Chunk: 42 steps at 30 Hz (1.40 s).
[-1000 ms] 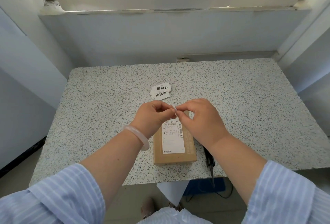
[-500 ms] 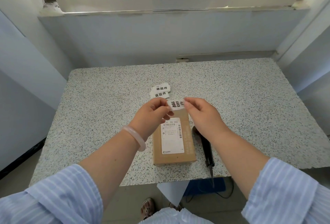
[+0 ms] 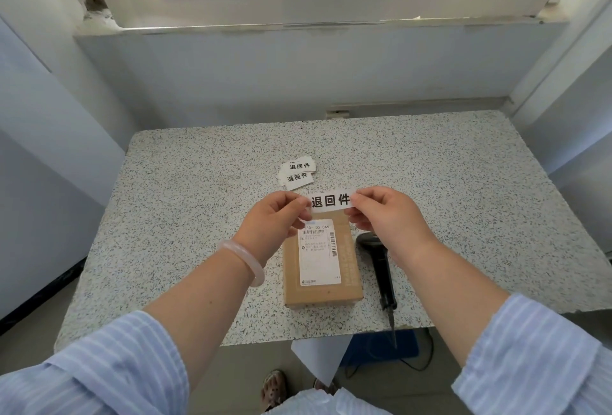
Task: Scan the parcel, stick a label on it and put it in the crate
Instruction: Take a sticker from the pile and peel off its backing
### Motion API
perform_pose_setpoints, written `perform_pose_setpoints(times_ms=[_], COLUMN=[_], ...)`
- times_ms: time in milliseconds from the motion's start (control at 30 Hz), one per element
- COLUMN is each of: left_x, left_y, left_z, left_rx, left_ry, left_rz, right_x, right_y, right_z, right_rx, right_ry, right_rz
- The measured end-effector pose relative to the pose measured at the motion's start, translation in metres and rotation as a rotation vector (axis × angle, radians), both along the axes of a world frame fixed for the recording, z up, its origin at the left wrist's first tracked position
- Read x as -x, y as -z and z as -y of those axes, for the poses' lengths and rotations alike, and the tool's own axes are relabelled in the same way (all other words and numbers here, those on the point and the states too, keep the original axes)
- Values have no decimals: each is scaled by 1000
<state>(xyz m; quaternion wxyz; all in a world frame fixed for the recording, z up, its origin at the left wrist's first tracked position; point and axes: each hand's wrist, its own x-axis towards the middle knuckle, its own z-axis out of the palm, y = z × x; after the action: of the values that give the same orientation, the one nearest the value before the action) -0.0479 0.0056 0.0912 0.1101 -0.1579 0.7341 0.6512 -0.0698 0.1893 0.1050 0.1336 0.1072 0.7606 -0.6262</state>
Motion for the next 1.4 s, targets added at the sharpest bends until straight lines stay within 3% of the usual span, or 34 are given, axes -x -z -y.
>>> perform_pose_setpoints(times_ms=[333, 600, 1400], left_x=[-2, -2, 3], left_y=[2, 0, 2], left_z=[-1, -5, -3], left_rx=[119, -28, -39], left_ry=[55, 20, -7], left_rz=[-37, 2, 18], right_x=[-7, -10, -6], right_y=[-3, 0, 7], right_z=[-1, -4, -4], right_rx=[77, 119, 41], right_ry=[-42, -89, -154], right_rz=[20, 68, 40])
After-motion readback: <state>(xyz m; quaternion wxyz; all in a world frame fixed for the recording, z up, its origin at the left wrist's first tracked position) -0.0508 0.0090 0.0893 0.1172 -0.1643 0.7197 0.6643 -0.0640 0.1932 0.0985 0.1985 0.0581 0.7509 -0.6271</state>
